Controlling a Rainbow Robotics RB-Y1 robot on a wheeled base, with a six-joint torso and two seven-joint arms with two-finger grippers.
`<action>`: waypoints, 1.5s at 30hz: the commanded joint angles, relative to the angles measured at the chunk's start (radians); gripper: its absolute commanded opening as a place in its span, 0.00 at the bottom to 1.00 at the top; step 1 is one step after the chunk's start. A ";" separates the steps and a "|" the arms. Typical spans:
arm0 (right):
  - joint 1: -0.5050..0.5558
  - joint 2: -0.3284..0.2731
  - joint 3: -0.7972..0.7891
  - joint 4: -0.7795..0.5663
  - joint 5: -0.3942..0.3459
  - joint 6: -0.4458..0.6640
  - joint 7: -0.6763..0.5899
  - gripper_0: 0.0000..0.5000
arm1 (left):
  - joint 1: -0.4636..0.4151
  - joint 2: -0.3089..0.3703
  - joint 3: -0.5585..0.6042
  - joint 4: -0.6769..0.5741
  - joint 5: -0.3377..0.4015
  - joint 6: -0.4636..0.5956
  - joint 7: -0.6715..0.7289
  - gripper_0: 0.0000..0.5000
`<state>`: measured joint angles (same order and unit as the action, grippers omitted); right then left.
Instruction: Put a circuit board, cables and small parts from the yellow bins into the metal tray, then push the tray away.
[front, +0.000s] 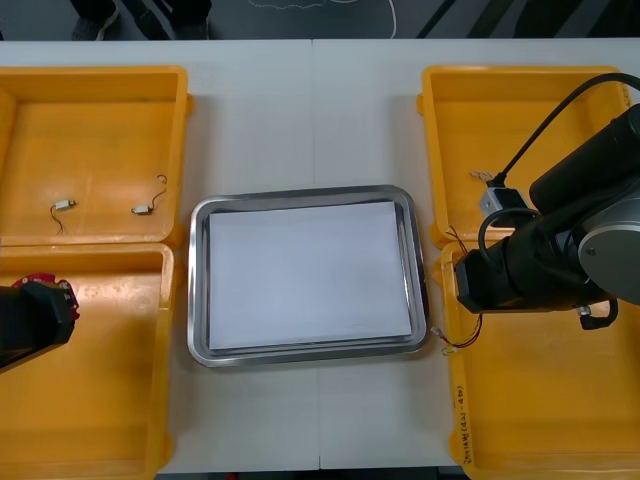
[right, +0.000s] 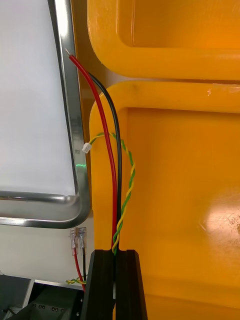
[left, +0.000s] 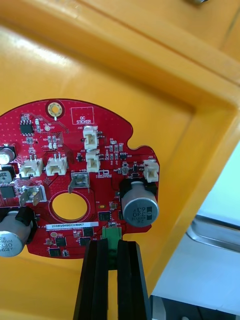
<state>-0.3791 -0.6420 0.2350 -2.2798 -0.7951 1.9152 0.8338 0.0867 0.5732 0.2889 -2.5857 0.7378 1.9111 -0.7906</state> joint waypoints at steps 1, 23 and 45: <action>-0.029 0.008 0.012 -0.009 0.005 0.005 0.042 0.00 | -0.079 0.047 -0.073 -0.032 0.006 0.009 -0.078 0.00; -0.029 0.007 0.012 -0.009 0.008 0.005 0.044 0.00 | -0.499 0.116 -0.505 0.140 0.035 0.009 -0.032 0.00; -0.029 0.007 0.012 -0.009 0.010 0.005 0.037 0.00 | -0.564 -0.075 -0.778 0.214 -0.181 0.009 -0.006 0.00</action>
<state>-0.3802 -0.6419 0.2353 -2.2791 -0.7905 1.9153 0.8338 -0.4438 0.5477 -0.4438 -2.3864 0.5922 1.9132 -0.7908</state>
